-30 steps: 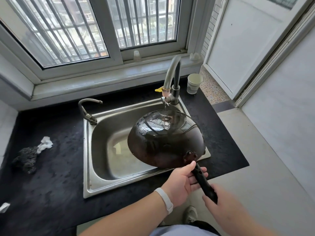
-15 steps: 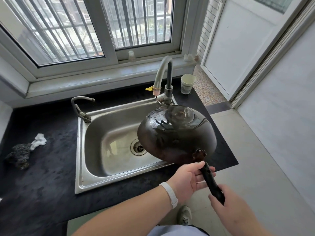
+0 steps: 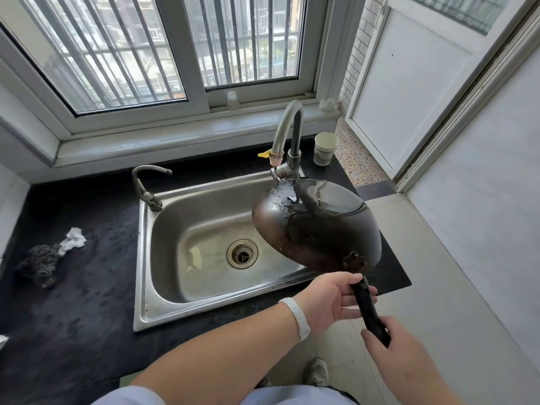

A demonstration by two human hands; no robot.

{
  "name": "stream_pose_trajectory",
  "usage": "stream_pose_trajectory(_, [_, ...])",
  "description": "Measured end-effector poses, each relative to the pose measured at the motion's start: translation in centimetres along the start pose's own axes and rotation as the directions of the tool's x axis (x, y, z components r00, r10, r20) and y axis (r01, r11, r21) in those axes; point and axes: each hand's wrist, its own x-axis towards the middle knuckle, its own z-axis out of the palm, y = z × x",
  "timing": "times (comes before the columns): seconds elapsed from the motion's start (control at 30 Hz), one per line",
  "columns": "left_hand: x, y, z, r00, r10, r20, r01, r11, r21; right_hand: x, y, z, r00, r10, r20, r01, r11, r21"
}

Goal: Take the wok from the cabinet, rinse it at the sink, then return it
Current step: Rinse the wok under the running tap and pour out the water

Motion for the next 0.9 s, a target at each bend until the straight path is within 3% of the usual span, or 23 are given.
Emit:
stream_pose_trajectory(0.47, [0.0,1.8,-0.3,0.994,-0.051,0.099,0.044,0.996,0.072,-0.9,-1.6,0.3,0.998,0.005,-0.06,-0.001,0.997,0.074])
stream_pose_trajectory(0.9, [-2.6,-0.4,-2.7,0.993,0.029,0.113,-0.025,0.999,-0.032,-2.4,-1.7,0.5,0.998,-0.051,0.032,0.052,0.998,-0.022])
